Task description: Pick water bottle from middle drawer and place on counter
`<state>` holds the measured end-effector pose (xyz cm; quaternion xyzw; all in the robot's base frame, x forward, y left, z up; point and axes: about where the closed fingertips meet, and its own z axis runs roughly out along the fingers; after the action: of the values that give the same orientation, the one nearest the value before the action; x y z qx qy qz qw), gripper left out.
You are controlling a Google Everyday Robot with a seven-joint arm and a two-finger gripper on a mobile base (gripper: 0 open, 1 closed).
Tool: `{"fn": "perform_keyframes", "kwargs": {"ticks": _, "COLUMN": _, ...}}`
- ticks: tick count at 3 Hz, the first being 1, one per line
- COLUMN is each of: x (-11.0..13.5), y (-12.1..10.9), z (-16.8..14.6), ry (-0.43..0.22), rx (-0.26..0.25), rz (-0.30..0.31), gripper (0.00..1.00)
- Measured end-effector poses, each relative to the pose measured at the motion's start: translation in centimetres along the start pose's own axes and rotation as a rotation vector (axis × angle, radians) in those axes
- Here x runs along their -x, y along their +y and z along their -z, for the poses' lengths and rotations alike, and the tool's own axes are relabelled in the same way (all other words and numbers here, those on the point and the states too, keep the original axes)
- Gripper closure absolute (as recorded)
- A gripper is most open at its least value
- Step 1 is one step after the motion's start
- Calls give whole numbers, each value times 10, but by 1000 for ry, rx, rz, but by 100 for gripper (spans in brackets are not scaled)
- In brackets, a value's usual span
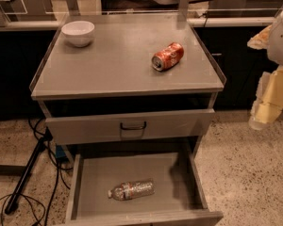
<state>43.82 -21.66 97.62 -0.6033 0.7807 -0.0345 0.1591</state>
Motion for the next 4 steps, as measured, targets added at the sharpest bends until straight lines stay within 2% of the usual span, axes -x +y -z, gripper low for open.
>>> {"fn": "perform_keyframes", "kwargs": {"ticks": 1, "x": 0, "y": 0, "z": 0, "ry": 0, "rx": -1, "rz": 0, "gripper": 0}}
{"fn": "perform_keyframes", "kwargs": {"ticks": 3, "x": 8, "y": -2, "z": -21, "ry": -15, "rx": 23, "rz": 55, "gripper": 0}}
{"fn": "perform_keyframes", "kwargs": {"ticks": 4, "x": 8, "y": -2, "z": -22, "ry": -15, "rx": 23, "rz": 55, "gripper": 0}}
